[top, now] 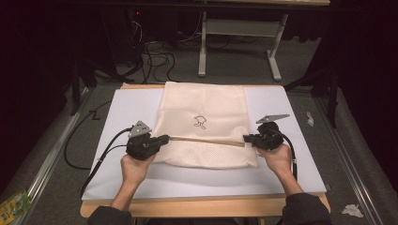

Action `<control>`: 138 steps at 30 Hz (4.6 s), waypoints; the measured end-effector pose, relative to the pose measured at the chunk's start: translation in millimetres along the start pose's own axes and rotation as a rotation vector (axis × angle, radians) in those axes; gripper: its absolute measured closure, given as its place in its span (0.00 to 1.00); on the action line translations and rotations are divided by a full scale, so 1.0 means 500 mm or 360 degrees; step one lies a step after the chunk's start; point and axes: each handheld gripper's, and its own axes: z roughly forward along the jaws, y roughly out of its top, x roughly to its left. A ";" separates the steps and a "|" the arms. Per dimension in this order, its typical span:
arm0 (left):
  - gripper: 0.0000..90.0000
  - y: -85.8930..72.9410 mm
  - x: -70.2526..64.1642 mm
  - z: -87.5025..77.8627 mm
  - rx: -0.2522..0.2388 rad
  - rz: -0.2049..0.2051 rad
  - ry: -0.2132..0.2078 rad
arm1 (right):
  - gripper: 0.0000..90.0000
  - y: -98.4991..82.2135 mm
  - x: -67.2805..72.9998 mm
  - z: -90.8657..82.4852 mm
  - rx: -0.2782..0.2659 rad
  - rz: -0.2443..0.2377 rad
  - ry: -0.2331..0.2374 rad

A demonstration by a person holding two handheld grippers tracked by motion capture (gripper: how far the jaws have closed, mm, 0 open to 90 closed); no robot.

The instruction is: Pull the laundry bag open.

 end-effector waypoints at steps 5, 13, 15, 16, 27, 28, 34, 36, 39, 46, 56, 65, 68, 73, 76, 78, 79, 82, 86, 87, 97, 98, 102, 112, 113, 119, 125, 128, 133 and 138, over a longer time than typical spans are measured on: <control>0.97 -0.002 0.001 0.000 -0.0009 -0.0004 -0.0002 | 0.99 0.001 -0.001 0.001 -0.0003 -0.0010 0.0001; 0.97 -0.003 0.003 -0.003 -0.0012 -0.0011 0.0003 | 0.99 0.002 -0.002 -0.001 -0.0008 -0.0005 0.0003; 0.97 -0.003 0.004 -0.003 -0.0010 -0.0005 0.0013 | 0.99 0.003 -0.001 0.000 0.0001 -0.0003 0.0000; 0.97 -0.003 0.004 -0.004 -0.0006 0.0003 0.0029 | 0.99 0.003 -0.001 0.000 -0.0003 -0.0007 -0.0006; 0.97 -0.004 0.013 -0.015 -0.0020 -0.0020 0.0034 | 0.99 0.003 -0.005 -0.006 -0.0016 -0.0001 -0.0032; 0.97 -0.004 0.014 -0.015 -0.0019 -0.0022 0.0035 | 0.99 0.003 -0.005 -0.006 -0.0016 -0.0003 -0.0033; 0.97 -0.004 0.015 -0.017 -0.0024 -0.0026 0.0039 | 0.99 0.004 -0.007 -0.007 -0.0016 -0.0011 -0.0040; 0.97 -0.005 0.017 -0.020 -0.0030 -0.0030 0.0041 | 0.99 0.004 -0.008 -0.007 -0.0012 0.0003 -0.0042; 0.97 -0.005 0.019 -0.021 -0.0028 -0.0031 0.0044 | 0.99 0.005 -0.006 -0.007 -0.0008 -0.0011 -0.0045; 0.97 -0.008 0.021 -0.022 -0.0023 -0.0033 0.0045 | 0.99 0.006 -0.005 -0.006 -0.0004 -0.0013 -0.0045; 0.97 -0.012 0.034 -0.036 -0.0025 -0.0055 0.0078 | 0.99 0.002 -0.014 -0.008 -0.0002 -0.0007 -0.0062; 0.97 -0.011 0.036 -0.039 -0.0031 -0.0056 0.0086 | 0.99 0.003 -0.015 -0.008 0.0003 -0.0002 -0.0066; 0.97 -0.010 0.037 -0.040 -0.0025 -0.0056 0.0087 | 0.99 0.003 -0.018 -0.008 -0.0005 0.0005 -0.0064; 0.97 -0.011 0.037 -0.043 -0.0030 -0.0050 0.0094 | 0.99 0.003 -0.016 -0.008 -0.0012 -0.0003 -0.0071; 0.97 -0.012 0.037 -0.046 -0.0027 -0.0045 0.0097 | 0.99 0.003 -0.017 -0.011 -0.0016 -0.0001 -0.0080; 0.97 -0.013 0.039 -0.047 -0.0030 -0.0049 0.0101 | 0.99 0.002 -0.018 -0.011 -0.0015 -0.0003 -0.0081; 0.97 -0.013 0.039 -0.049 -0.0027 -0.0047 0.0107 | 0.99 0.002 -0.019 -0.011 -0.0018 0.0001 -0.0077; 0.97 -0.016 0.043 -0.053 -0.0033 -0.0059 0.0105 | 0.99 0.002 -0.021 -0.011 -0.0025 0.0003 -0.0079; 0.97 -0.019 0.045 -0.054 -0.0032 -0.0066 0.0113 | 0.99 0.003 -0.021 -0.012 -0.0024 0.0007 -0.0075; 0.97 -0.020 0.045 -0.054 -0.0027 -0.0066 0.0113 | 0.99 0.002 -0.022 -0.012 -0.0027 0.0006 -0.0074; 0.97 -0.021 0.046 -0.055 -0.0023 -0.0065 0.0111 | 0.99 0.004 -0.023 -0.013 -0.0031 0.0012 -0.0074; 0.97 -0.022 0.046 -0.055 -0.0021 -0.0062 0.0124 | 0.99 0.003 -0.023 -0.013 -0.0030 0.0015 -0.0074; 0.97 -0.029 0.057 -0.063 -0.0030 -0.0094 0.0131 | 0.99 0.001 -0.028 -0.013 -0.0029 0.0025 -0.0086; 0.97 -0.038 0.063 -0.064 -0.0015 -0.0097 0.0152 | 0.99 0.002 -0.027 -0.013 -0.0030 0.0020 -0.0090; 0.97 -0.038 0.064 -0.065 -0.0014 -0.0097 0.0152 | 0.99 0.002 -0.027 -0.014 -0.0034 0.0020 -0.0094; 0.97 -0.041 0.070 -0.066 -0.0010 -0.0112 0.0148 | 0.99 -0.001 -0.032 -0.018 -0.0036 0.0035 -0.0094; 0.97 -0.045 0.078 -0.070 -0.0006 -0.0131 0.0166 | 0.99 -0.002 -0.035 -0.018 -0.0032 0.0034 -0.0102; 0.97 -0.046 0.078 -0.069 0.0005 -0.0130 0.0158 | 0.99 -0.003 -0.036 -0.022 -0.0040 0.0035 -0.0109; 0.97 -0.047 0.080 -0.068 0.0010 -0.0132 0.0159 | 0.99 -0.002 -0.036 -0.021 -0.0029 0.0032 -0.0121; 0.97 -0.050 0.079 -0.066 0.0035 -0.0130 0.0172 | 0.99 -0.004 -0.038 -0.022 -0.0029 0.0035 -0.0137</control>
